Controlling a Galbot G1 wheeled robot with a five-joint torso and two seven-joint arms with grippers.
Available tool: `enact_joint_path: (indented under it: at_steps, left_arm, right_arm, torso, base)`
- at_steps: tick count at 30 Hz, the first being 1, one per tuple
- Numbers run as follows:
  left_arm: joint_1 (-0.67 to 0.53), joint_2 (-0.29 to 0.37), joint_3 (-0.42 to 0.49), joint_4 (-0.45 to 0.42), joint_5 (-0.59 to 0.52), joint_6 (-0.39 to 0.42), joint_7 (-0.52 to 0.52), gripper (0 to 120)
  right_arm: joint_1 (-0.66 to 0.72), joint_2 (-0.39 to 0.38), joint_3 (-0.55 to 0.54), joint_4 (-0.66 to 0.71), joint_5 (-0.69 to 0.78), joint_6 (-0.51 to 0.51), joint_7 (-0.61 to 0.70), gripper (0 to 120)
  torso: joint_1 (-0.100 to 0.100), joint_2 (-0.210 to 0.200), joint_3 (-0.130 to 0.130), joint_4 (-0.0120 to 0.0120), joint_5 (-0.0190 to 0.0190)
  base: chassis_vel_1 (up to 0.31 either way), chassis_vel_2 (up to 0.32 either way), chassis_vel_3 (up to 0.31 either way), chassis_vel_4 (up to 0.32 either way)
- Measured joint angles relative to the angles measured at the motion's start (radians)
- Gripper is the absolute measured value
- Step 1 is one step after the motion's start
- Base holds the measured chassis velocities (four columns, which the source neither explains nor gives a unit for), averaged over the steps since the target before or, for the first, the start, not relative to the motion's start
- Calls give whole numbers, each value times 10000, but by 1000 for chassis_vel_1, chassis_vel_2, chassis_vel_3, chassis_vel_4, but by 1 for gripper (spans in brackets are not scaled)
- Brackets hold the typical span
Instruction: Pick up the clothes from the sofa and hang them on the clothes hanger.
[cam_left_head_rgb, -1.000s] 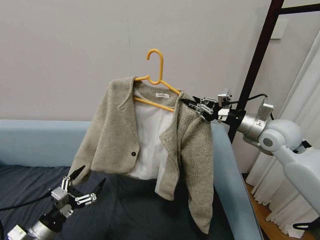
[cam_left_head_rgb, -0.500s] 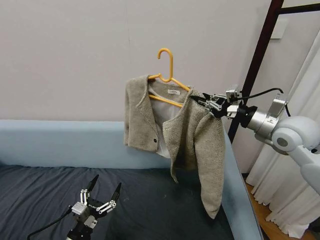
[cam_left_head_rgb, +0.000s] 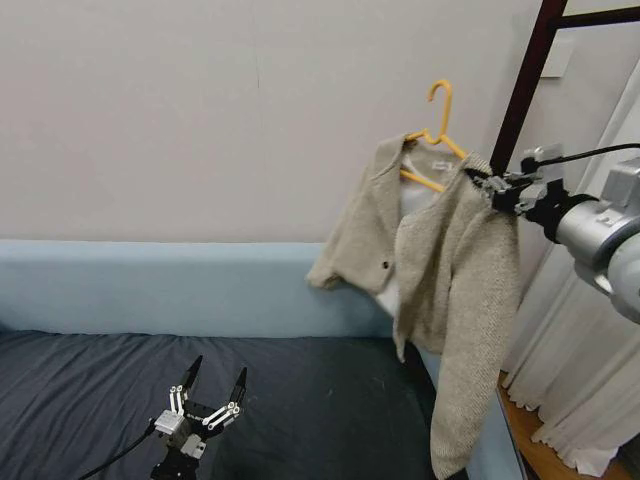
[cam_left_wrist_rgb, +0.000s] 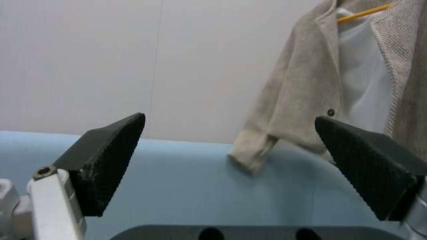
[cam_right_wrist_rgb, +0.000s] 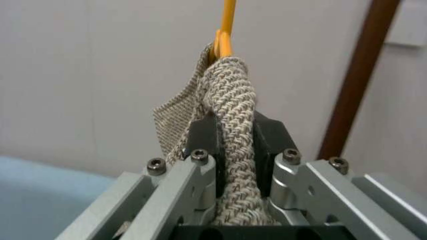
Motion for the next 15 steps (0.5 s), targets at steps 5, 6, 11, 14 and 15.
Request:
enact_joint_path:
  at_steps: [5, 6, 11, 14, 15]
  left_arm:
    - [-18, 90, -23, 12, -15, -1, -9, 100]
    - [-21, 118, -51, 21, -18, 0, -32, 100]
    - [-20, 169, -173, 36, -17, 75, -234, 100]
    - [-7, 187, -324, -25, 5, 218, -552, 100]
    - [6, 187, -369, -60, 14, 247, -623, 100]
  right_arm:
    - [56, 125, 514, 175, 148, -387, 1493, 10]
    - [85, 232, 617, 126, 16, -541, 2038, 10]
    - [172, 414, 734, -279, -391, -663, 2787, 10]
    - [304, 569, 738, -657, -897, -673, 2999, 10]
    - [357, 610, 703, -764, -1146, -698, 2991, 10]
  torso:
    - [0, 0, 0, 0, -1]
    - [0, 0, 0, 1, 0]
    - [0, 0, 2, 1, 0]
    - [0, 0, 2, 1, 1]
    - [0, 0, 2, 1, 0]
  base:
    - [0, 0, 0, 0]
    - [0, 0, 0, 0]
    - [0, 0, 0, 0]
    - [0, 0, 0, 0]
    - [0, 0, 0, 0]
